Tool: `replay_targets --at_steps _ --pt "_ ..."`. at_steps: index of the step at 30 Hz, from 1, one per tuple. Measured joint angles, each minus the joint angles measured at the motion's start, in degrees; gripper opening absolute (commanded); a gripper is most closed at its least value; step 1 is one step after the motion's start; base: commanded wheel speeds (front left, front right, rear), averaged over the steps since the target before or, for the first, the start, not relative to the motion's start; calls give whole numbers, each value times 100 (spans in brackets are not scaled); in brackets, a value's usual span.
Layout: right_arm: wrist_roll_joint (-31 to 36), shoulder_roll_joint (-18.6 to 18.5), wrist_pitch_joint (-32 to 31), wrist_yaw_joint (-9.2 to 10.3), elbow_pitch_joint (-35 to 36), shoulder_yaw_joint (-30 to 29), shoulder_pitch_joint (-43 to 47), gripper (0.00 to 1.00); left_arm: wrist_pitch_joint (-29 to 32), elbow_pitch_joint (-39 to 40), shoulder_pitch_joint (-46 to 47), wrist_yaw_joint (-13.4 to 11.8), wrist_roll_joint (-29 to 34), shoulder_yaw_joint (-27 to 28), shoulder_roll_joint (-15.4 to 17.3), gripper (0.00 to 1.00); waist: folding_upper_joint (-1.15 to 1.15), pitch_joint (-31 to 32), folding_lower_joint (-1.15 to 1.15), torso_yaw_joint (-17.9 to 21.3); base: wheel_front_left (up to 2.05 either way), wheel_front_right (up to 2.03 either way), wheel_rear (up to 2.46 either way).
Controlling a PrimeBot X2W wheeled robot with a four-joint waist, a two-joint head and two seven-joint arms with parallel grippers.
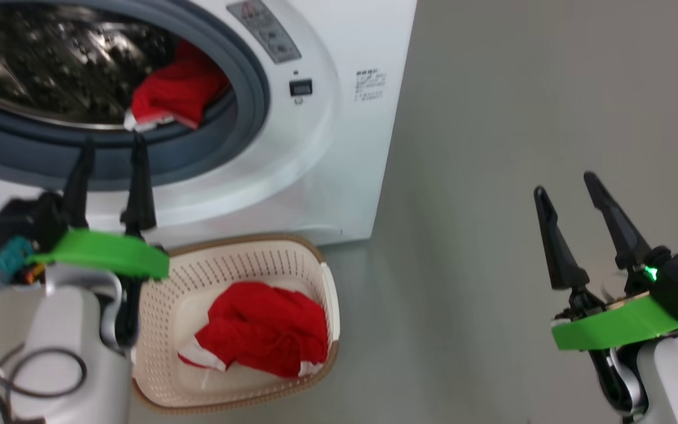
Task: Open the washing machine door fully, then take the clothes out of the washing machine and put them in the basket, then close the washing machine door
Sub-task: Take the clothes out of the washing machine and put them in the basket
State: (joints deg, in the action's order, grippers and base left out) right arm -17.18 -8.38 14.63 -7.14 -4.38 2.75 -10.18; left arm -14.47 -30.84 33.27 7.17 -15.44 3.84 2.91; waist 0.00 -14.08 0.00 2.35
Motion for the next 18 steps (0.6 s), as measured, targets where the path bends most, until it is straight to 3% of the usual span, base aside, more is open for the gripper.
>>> replay_targets --at_steps 18 --pt "10 -8 0 0 115 98 -571 100 -1 -1129 1988 0 -104 88 305 100 0 -1314 0 77 0 0 0"
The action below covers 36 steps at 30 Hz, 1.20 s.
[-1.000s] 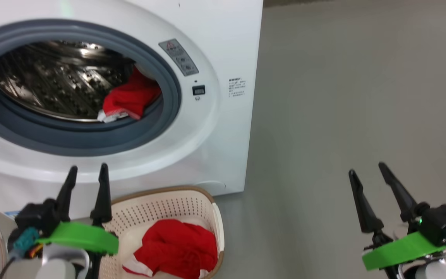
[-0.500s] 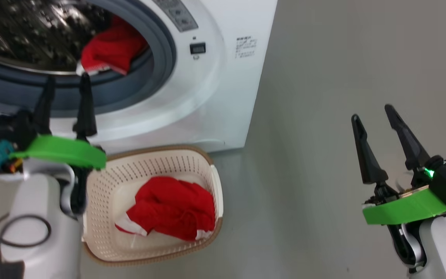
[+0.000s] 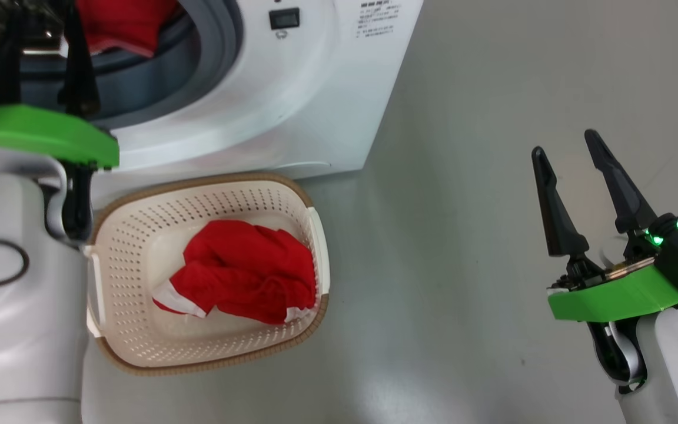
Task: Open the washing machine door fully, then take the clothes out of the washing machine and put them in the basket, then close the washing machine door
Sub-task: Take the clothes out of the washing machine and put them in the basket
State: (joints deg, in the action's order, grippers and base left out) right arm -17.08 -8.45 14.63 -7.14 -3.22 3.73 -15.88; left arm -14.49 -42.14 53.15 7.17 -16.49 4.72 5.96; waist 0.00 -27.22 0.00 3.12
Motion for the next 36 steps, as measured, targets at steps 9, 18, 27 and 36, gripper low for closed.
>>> replay_targets --at_steps 9,18,27,36 --pt "-90 62 1 0 188 43 -298 100 -1 -829 744 0 -63 -287 232 100 0 -332 0 172 0 0 0" --pt "-100 120 1 0 271 138 -332 100 260 -2204 1483 -5 75 -530 508 100 0 -499 0 393 0 0 0" --pt "-119 131 1 0 214 324 -498 100 312 -2777 1896 -230 230 -680 764 97 0 -677 0 573 0 0 0" --pt "-162 113 1 0 153 408 -526 100 321 -3002 2068 -315 234 -801 801 0 0 -708 0 625 0 0 0"
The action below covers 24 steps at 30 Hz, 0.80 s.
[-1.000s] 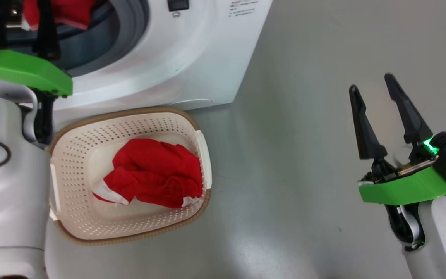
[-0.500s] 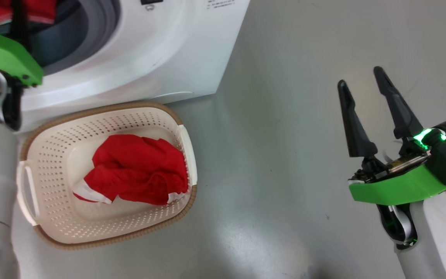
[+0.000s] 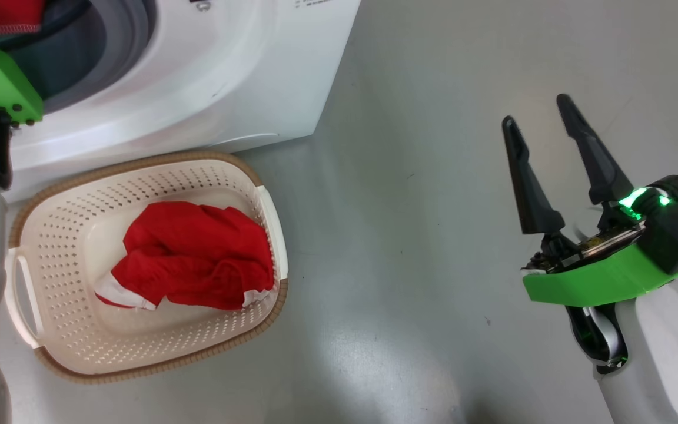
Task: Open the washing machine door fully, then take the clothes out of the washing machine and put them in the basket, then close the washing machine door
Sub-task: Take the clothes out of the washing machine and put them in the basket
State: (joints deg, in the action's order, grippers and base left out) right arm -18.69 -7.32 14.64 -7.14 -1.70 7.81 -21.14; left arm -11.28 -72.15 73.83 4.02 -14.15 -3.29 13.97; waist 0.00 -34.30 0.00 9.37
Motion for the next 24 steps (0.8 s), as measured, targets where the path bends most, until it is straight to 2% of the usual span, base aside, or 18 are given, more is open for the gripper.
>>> replay_targets --at_steps 9,15,24 --pt "-91 -75 0 0 -31 30 2 100 -208 -47 -9 15 -9 -51 -2 0 0 121 0 -92 0 0 0" --pt "-91 -104 0 0 -30 11 7 100 -304 204 -132 65 -80 -32 -29 0 0 193 0 -201 0 0 0" --pt "-92 -152 0 0 -62 7 66 100 -320 1544 -1009 157 -210 207 -64 0 0 442 0 -353 0 0 0"
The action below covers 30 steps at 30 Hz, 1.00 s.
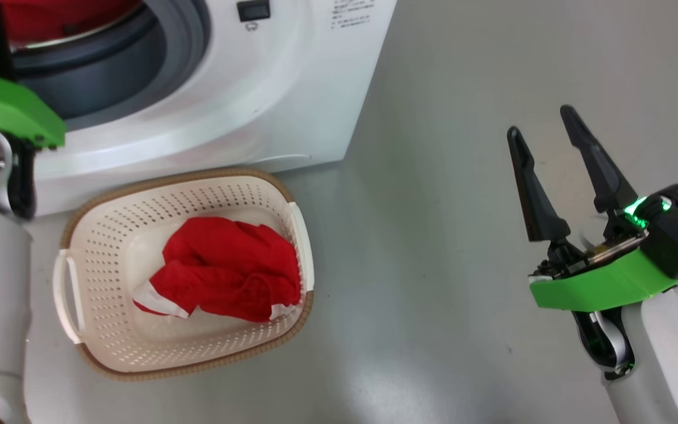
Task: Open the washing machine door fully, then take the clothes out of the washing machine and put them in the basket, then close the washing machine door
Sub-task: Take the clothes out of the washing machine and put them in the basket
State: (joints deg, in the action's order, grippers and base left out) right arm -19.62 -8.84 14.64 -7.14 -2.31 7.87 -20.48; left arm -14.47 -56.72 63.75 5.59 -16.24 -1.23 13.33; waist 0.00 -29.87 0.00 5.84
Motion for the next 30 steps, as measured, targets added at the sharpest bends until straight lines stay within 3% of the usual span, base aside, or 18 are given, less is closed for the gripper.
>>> replay_targets --at_steps 12,30 --pt "49 -34 0 0 -34 -29 304 100 0 2230 -1614 52 13 480 -389 0 0 456 0 -196 0 0 0" --pt "58 10 0 0 -141 13 772 100 0 4500 -3560 108 64 961 -775 0 0 1279 0 -318 0 0 0"
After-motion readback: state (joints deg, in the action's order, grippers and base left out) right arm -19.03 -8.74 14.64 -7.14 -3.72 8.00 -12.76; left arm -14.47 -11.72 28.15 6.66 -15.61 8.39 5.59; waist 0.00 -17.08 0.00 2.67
